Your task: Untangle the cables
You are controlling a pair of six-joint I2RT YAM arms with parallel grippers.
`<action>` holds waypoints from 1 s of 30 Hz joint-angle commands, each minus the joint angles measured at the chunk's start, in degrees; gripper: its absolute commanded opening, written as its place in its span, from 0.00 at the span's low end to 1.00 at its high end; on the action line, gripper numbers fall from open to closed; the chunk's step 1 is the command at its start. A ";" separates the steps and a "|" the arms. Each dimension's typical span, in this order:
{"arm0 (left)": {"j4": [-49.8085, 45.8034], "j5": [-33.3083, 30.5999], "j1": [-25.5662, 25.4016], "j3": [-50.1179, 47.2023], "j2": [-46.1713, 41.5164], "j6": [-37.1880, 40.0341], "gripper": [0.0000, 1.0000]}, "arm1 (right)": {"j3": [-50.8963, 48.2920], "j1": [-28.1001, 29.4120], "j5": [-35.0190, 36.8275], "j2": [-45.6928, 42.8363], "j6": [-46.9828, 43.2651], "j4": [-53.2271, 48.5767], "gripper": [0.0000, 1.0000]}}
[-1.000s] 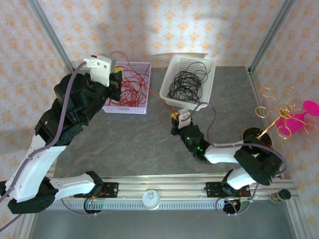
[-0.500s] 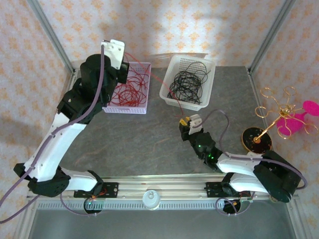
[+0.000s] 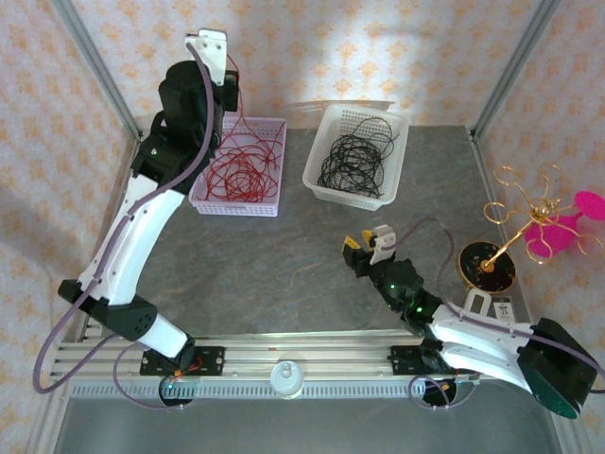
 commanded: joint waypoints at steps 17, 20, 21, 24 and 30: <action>9.71 7.42 12.70 -1.62 18.61 -7.55 0.00 | 1.15 -0.18 -3.14 -8.52 1.55 -14.55 0.45; 12.16 8.38 13.71 -6.58 18.19 -9.55 0.00 | 0.05 -0.19 -2.28 -9.58 1.63 -14.23 0.46; 12.55 8.56 14.10 -7.91 18.24 -10.20 0.00 | -0.18 -0.18 -2.19 -9.64 1.62 -13.90 0.46; 13.60 8.97 15.05 -12.26 17.93 -12.62 0.00 | -0.51 -0.18 -2.01 -9.35 1.51 -13.09 0.46; 15.69 16.70 15.17 -23.07 17.58 -19.92 0.00 | 0.51 -0.55 4.03 -6.05 5.32 -13.14 0.45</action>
